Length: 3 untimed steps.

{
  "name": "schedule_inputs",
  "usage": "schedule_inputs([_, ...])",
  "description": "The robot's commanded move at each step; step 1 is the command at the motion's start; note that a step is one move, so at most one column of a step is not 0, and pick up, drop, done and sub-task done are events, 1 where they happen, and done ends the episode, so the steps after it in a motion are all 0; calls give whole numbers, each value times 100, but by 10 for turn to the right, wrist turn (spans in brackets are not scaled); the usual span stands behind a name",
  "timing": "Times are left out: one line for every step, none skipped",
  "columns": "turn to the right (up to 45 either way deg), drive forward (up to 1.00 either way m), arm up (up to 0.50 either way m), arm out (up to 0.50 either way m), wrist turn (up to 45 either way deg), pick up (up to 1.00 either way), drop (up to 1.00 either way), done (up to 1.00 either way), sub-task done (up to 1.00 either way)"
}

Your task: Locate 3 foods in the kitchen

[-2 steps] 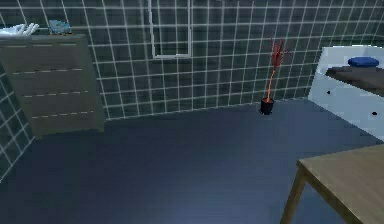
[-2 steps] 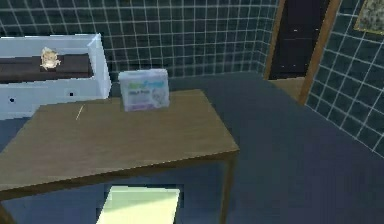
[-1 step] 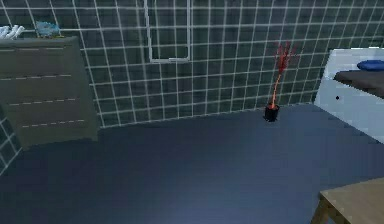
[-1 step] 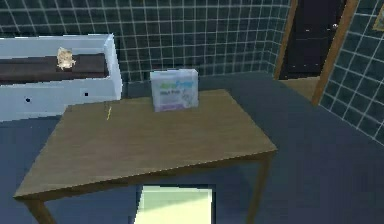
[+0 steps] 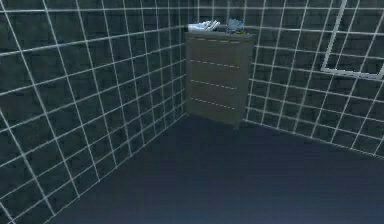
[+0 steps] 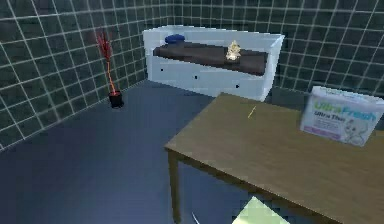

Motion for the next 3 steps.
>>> schedule_inputs([-450, 0, 0, 0, 0, 0, 0, 0, 0])
schedule_inputs([-120, 0, 0, 0, 0, 0, 0, 0, 0])
schedule_inputs([0, 30, 0, 0, 0, 0, 0, 0, 0])
